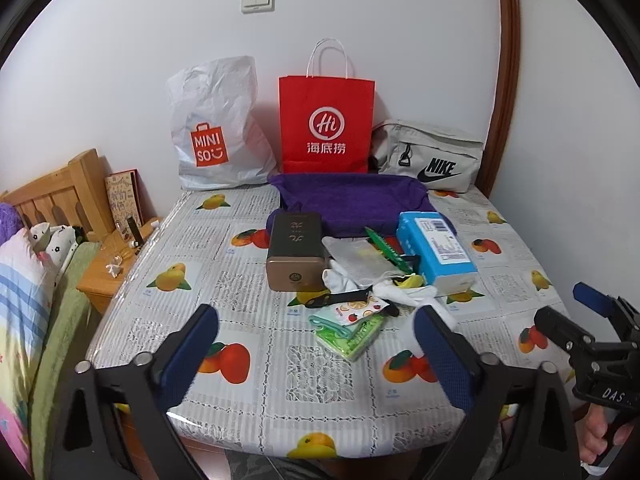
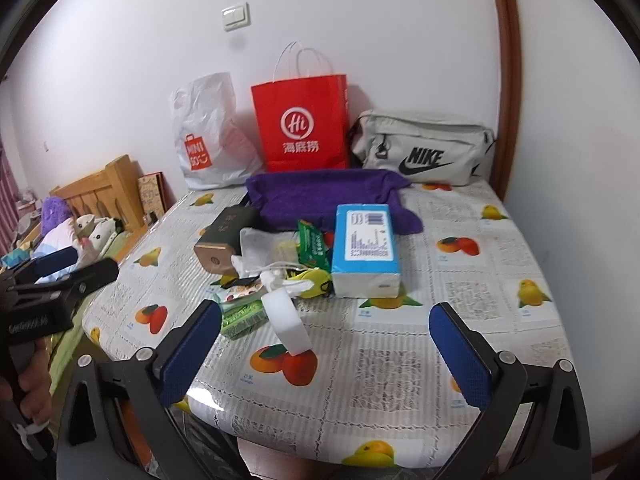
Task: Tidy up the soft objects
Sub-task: 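Reach the right gripper to the white sponge block and close on it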
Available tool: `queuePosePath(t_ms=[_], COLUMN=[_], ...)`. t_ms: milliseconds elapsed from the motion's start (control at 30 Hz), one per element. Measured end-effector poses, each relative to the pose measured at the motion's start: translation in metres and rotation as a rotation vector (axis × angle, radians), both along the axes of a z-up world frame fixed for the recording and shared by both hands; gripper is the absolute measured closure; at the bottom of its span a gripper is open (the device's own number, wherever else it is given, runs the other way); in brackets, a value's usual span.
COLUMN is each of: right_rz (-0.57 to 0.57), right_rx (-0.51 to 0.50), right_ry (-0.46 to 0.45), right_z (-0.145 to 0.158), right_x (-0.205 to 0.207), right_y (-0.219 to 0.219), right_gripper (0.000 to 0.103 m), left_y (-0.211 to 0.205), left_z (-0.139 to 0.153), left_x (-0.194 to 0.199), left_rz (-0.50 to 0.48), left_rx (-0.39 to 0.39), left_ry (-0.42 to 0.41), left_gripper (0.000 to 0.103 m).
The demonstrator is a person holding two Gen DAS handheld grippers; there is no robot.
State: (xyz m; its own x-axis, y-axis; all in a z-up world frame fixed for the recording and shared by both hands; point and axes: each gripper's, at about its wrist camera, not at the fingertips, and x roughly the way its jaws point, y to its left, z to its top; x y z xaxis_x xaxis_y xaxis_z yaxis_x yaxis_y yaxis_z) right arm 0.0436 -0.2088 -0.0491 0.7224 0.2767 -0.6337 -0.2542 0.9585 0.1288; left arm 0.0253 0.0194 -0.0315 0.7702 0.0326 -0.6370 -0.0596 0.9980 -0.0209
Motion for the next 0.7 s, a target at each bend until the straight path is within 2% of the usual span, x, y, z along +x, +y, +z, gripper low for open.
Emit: queuePosePath(t_ms=[200,300,367,433,700], right_rz=[0.088,0.094,0.104,0.126,0.192], right_rx=[0.048,0.044,0.036,0.029,0.004], right_ry=[0.036,0.057,0.075,0.095,0.164], right_z=[-0.032,-0.049,-0.060,-0.070,-0.111], right_x=[0.017,0.027,0.033,0.038,0.060], right_y=[0.009,0.013,0.018,0.021,0.044], right_gripper=[0.005,0.006,0.011,0.016,0.024], left_y=[0.004,0.006,0.009,0.012,0.021], left_z=[-0.027,-0.043,-0.054,-0.063,-0.099], left_x=[0.022,0.033,0.038,0.044,0.068], left_rz=[0.002,0.009,0.003,-0.004,-0.031], left_rx=[0.004,0.005,0.004,-0.008,-0.059], left_ry=[0.058,0.090,0.109,0.127,0.199], left_gripper=[0.007,0.007,0.007,0.007,0.007])
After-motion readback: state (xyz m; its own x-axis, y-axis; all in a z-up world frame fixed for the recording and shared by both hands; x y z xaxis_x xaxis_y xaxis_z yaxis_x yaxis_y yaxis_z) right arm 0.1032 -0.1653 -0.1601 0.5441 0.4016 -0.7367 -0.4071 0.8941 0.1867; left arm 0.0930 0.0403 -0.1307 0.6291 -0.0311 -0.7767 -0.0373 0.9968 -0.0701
